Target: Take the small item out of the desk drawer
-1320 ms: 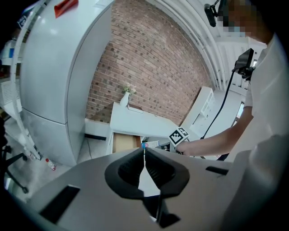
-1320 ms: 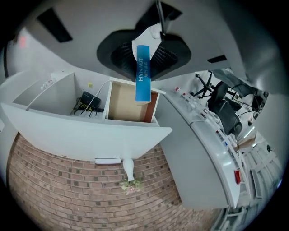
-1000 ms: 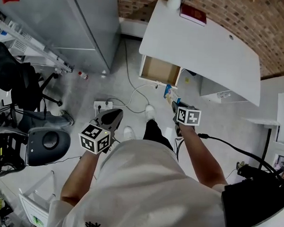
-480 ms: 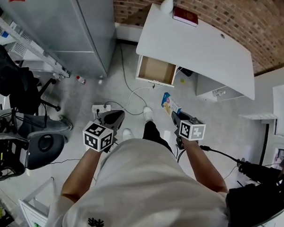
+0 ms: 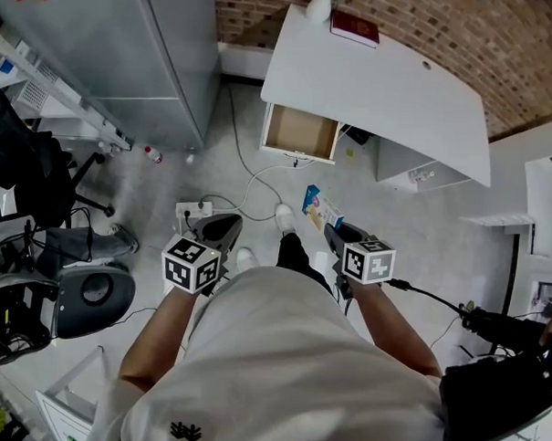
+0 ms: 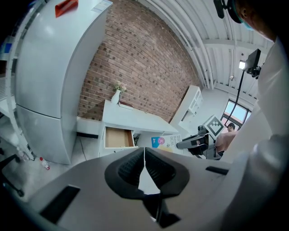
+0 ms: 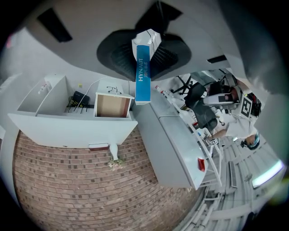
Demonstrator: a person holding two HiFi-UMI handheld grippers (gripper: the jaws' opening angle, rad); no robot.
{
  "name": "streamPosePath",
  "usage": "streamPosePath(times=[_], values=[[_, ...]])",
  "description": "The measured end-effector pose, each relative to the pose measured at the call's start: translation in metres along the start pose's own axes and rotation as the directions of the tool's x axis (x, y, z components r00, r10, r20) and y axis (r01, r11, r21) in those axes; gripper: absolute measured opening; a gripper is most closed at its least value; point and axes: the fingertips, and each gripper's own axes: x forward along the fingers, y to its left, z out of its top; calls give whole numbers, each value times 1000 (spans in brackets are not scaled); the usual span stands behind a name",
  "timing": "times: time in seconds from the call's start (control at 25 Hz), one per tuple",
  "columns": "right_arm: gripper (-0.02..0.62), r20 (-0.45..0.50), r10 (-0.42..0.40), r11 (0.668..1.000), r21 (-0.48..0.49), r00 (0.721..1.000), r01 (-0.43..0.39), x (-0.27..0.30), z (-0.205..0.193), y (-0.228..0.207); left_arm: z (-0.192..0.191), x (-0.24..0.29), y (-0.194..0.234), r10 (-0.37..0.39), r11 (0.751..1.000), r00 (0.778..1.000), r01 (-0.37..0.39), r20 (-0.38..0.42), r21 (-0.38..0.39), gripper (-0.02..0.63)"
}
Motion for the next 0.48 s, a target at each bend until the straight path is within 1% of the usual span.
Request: streamPosePath(times=[0.48], values=[[109,-6,24,999,-39,1000,-24,7,8,24,-7,-20,12,33,999,999,-33,14,-24,25]])
